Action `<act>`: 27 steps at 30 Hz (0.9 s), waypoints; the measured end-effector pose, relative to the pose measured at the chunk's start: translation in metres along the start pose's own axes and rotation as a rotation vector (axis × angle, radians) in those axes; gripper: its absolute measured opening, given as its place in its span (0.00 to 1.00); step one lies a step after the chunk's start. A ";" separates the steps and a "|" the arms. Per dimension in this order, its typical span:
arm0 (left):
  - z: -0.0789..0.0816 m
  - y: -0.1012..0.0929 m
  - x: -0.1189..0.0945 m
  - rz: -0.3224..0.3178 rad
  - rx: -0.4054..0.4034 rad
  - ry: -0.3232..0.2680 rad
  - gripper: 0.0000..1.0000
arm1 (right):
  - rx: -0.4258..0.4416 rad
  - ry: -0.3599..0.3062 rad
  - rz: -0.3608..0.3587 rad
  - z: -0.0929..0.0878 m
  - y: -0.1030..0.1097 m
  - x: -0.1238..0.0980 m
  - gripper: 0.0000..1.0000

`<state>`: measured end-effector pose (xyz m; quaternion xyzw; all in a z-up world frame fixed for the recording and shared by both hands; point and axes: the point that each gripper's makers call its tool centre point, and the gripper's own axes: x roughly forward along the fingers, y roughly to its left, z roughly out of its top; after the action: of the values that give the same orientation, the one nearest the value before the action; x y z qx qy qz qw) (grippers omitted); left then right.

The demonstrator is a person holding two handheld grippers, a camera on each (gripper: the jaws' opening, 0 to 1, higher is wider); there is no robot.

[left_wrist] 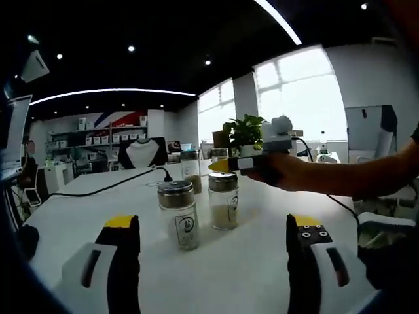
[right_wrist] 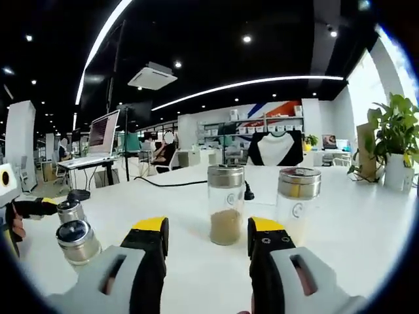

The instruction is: Rotate the seasoning bottle until the label or dispensing opening points toward the visible target arrow and the bottle remains upright within the marked orientation range

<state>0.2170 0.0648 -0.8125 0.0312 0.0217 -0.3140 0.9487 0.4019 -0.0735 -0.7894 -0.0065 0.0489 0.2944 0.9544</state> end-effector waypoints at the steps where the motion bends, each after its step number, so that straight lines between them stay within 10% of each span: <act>1: -0.001 0.001 -0.002 0.004 -0.002 0.001 0.97 | 0.000 0.000 -0.001 0.001 0.000 0.002 0.48; 27: 0.000 0.005 -0.024 0.020 -0.034 -0.003 1.00 | -0.169 0.052 -0.126 0.009 -0.020 0.071 0.57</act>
<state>0.2013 0.0831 -0.8112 0.0147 0.0253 -0.3041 0.9522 0.4719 -0.0498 -0.7877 -0.0978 0.0484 0.2366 0.9655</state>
